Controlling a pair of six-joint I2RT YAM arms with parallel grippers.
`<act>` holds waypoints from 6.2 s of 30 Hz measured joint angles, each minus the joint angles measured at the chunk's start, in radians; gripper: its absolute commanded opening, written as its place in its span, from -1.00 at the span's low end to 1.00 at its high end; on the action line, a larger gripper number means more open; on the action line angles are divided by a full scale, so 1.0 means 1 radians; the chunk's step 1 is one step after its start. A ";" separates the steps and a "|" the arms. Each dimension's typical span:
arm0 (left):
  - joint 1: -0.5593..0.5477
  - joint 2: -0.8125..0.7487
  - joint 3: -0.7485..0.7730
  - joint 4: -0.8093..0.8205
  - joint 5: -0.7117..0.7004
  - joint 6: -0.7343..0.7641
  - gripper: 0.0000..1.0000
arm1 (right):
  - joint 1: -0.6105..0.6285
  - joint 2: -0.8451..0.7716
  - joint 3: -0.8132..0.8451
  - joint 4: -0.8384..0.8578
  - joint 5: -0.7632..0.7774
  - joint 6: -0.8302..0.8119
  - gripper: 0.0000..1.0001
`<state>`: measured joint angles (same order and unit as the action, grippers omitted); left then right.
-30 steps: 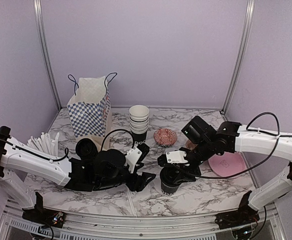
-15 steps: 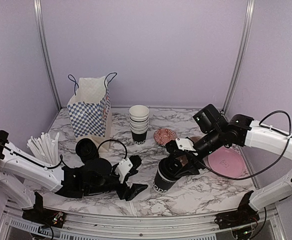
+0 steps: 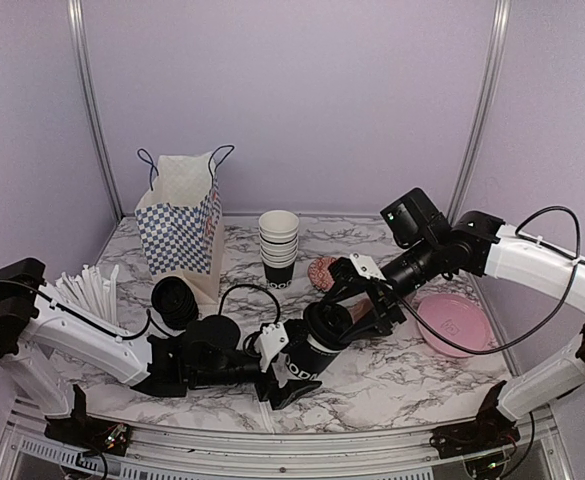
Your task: Pack the takeout coffee
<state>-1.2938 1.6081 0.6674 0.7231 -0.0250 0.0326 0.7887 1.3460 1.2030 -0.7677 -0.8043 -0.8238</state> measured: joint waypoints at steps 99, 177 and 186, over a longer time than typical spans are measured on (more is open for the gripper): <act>-0.030 0.210 -0.218 0.564 -0.217 0.016 0.85 | 0.035 0.194 0.158 -0.178 0.267 0.090 0.05; -0.080 -0.391 -0.179 -0.348 -0.694 -0.394 0.97 | 0.262 0.453 0.353 -0.281 0.492 0.097 0.43; -0.080 -0.391 -0.179 -0.348 -0.710 -0.388 0.98 | 0.262 0.453 0.354 -0.280 0.492 0.099 0.35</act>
<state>-1.3735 1.2167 0.4889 0.3752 -0.7345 -0.3557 1.0512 1.7988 1.5570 -1.0481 -0.3119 -0.7246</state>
